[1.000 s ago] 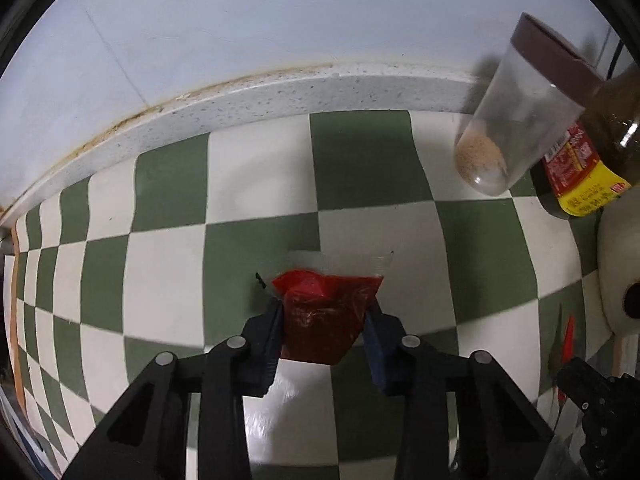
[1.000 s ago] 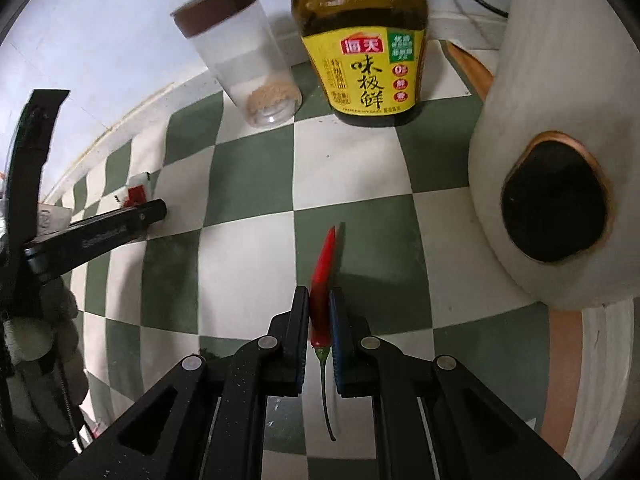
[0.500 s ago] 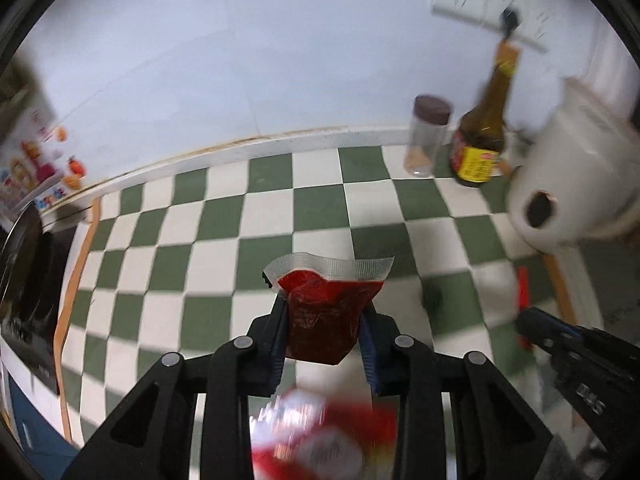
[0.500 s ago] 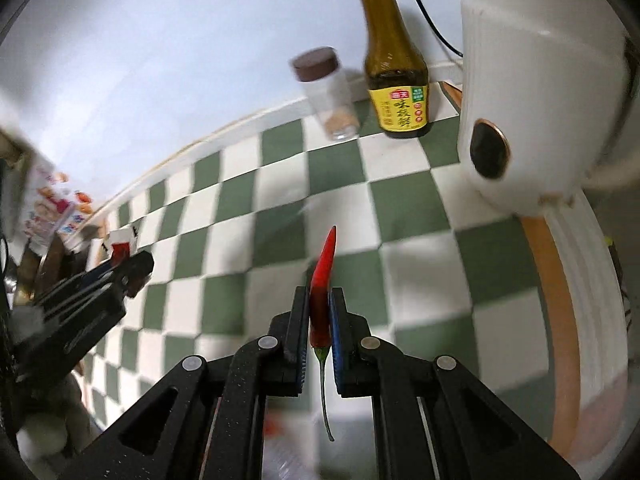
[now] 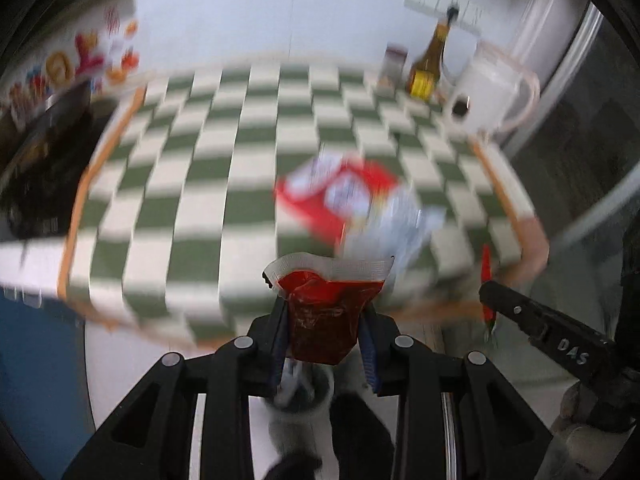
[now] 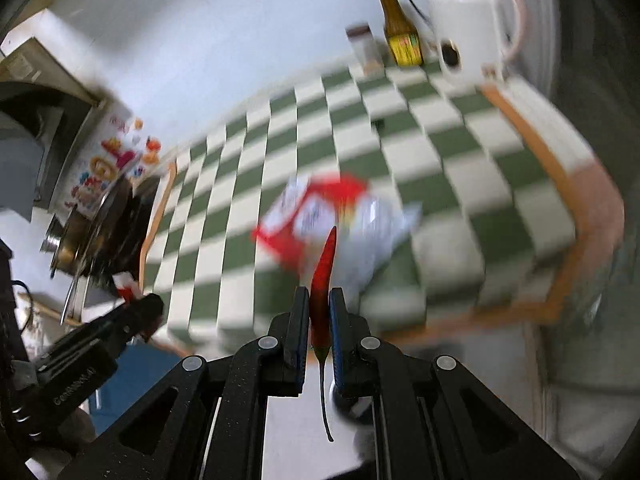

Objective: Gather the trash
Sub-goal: 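Carry the red sachet and chili down over the grey bin and open both tools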

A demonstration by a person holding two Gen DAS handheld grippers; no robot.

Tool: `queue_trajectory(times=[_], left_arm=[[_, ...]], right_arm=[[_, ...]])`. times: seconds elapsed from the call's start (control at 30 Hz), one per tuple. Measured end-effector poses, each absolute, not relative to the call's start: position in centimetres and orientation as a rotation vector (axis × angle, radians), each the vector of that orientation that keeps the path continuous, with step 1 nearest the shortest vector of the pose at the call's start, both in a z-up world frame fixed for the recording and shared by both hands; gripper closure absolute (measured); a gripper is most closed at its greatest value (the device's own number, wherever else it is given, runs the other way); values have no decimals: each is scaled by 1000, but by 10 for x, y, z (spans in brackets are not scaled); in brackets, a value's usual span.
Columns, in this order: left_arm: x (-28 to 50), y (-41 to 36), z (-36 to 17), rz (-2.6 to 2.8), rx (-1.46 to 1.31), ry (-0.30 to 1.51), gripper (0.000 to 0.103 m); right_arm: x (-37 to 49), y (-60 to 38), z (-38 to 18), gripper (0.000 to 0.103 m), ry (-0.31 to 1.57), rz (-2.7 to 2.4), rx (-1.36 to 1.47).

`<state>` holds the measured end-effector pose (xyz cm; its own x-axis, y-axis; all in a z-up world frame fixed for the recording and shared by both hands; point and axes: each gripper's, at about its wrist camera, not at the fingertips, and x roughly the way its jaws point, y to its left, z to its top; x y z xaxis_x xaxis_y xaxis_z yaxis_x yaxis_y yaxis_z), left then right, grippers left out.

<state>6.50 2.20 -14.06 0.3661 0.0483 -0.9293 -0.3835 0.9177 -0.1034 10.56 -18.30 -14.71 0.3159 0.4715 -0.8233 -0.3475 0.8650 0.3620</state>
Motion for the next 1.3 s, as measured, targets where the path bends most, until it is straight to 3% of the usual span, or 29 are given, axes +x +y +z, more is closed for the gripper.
queue_trajectory(times=[0.13,0.3,0.5,0.63,0.77,0.93,1.0,1.07,1.1,1.13,1.2,1.23,1.27,1.3], left_arm=[[24,21,-208,266,-409,1336,75],[0,29,-330,303,-520,1502,75],[-2,45,-520,319,-660,1623,75],[8,49,-613,275,-667,1637,75],[13,43,-679,245,-636,1701,73],[2,44,-717,255,-606,1739,69],[-2,49,-721,279,-593,1729,61],[-6,53,-717,307,-580,1715,21],[-9,55,-715,332,-558,1707,14],[-12,57,-714,351,-543,1708,7],[-19,60,-712,386,-517,1721,6],[-22,61,-709,400,-501,1719,6],[-25,62,-703,414,-481,1715,5],[-27,62,-699,422,-471,1714,5]], right_arm=[[54,-188,-211,93,1276,530,83],[32,-188,-329,93,1446,511,64],[34,-178,-522,93,1601,477,35],[37,-178,-637,93,1673,433,-2],[37,-176,-717,93,1718,423,-33],[35,-167,-765,93,1741,418,-68],[35,-163,-778,92,1764,406,-82],[37,-160,-783,92,1769,397,-101],[37,-158,-785,92,1781,397,-113],[36,-158,-785,89,1786,389,-130],[34,-158,-784,63,1769,376,-168],[33,-158,-780,45,1763,376,-177],[32,-158,-775,33,1752,374,-187],[31,-158,-771,28,1742,370,-203]])
